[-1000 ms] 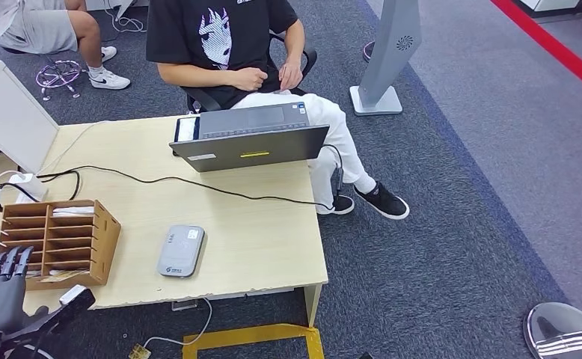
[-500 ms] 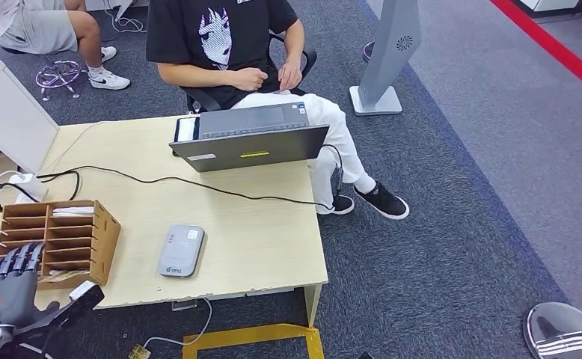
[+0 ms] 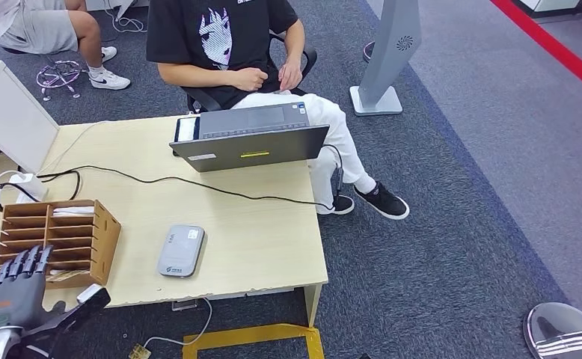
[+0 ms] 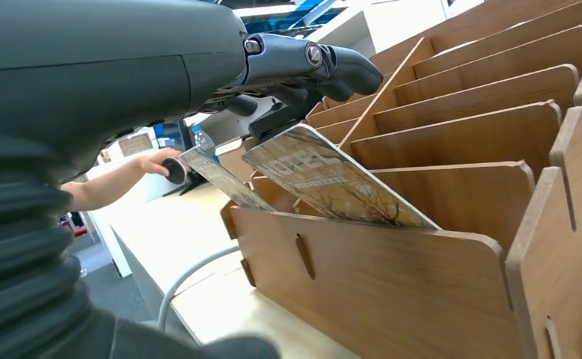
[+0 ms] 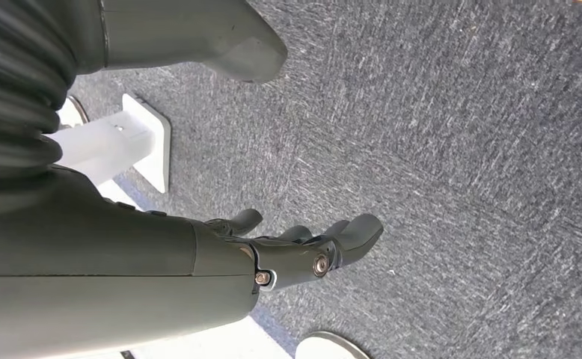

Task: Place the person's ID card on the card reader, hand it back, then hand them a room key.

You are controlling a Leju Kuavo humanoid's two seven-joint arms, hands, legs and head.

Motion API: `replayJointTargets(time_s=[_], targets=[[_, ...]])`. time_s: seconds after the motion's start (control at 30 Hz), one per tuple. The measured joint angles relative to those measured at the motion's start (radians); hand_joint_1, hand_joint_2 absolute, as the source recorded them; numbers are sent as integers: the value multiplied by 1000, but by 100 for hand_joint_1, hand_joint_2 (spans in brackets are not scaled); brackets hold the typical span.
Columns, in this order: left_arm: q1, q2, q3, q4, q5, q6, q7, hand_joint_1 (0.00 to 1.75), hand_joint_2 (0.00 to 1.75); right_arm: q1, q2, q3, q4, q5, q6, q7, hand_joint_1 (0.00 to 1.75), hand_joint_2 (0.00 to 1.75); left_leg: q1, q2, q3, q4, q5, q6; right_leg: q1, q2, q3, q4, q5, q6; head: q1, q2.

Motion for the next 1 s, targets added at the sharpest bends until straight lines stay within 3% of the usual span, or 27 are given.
replayJointTargets(time_s=[1.0], targets=[[27,2,21,8,-6,61,17,175,175,5,25,0,7,-12,3,10,0,175,0,0,1,0,0,0,0,0,1,0,0,0,0,0]])
